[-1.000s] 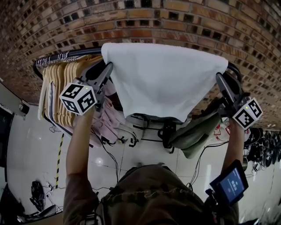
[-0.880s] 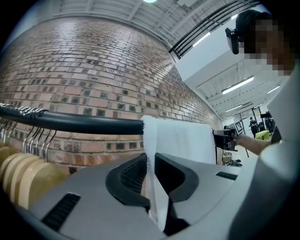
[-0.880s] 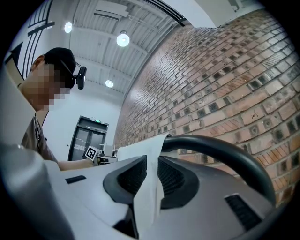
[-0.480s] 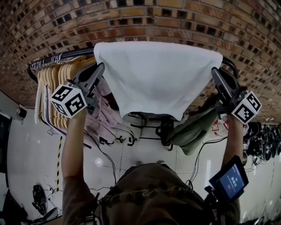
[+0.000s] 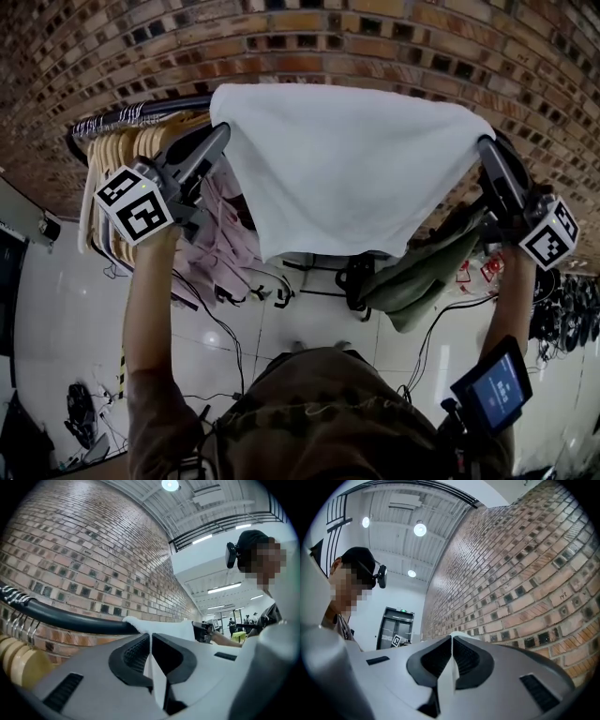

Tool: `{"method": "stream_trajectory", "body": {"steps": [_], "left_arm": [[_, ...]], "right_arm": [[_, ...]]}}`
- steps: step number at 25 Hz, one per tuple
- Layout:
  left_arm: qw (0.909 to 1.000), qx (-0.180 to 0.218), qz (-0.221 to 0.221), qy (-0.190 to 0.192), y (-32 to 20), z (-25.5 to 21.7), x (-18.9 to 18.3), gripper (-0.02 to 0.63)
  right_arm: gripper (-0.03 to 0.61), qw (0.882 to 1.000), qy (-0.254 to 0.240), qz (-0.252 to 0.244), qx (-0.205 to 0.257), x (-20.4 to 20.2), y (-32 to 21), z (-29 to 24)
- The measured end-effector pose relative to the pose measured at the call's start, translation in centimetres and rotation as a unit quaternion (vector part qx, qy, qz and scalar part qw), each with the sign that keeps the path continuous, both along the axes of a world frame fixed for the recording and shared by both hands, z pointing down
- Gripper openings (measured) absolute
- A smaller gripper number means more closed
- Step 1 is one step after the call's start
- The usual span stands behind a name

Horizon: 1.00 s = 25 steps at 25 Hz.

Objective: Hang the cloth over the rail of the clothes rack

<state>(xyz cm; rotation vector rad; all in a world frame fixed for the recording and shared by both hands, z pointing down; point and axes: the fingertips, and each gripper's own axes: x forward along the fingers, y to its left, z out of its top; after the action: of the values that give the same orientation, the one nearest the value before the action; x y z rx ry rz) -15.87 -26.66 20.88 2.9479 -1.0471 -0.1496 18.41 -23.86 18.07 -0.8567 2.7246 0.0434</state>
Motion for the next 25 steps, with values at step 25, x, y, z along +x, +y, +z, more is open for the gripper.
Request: {"method": "stream_trajectory", "body": {"steps": [25], "left_arm": [[0.9975,-0.050,0.027,-0.043,-4.6,-3.9,-2.8,0.020]], "right_arm": [[0.015,0.995,-0.074,-0.032,-0.056,0.4,-2.2,-5.3]]}}
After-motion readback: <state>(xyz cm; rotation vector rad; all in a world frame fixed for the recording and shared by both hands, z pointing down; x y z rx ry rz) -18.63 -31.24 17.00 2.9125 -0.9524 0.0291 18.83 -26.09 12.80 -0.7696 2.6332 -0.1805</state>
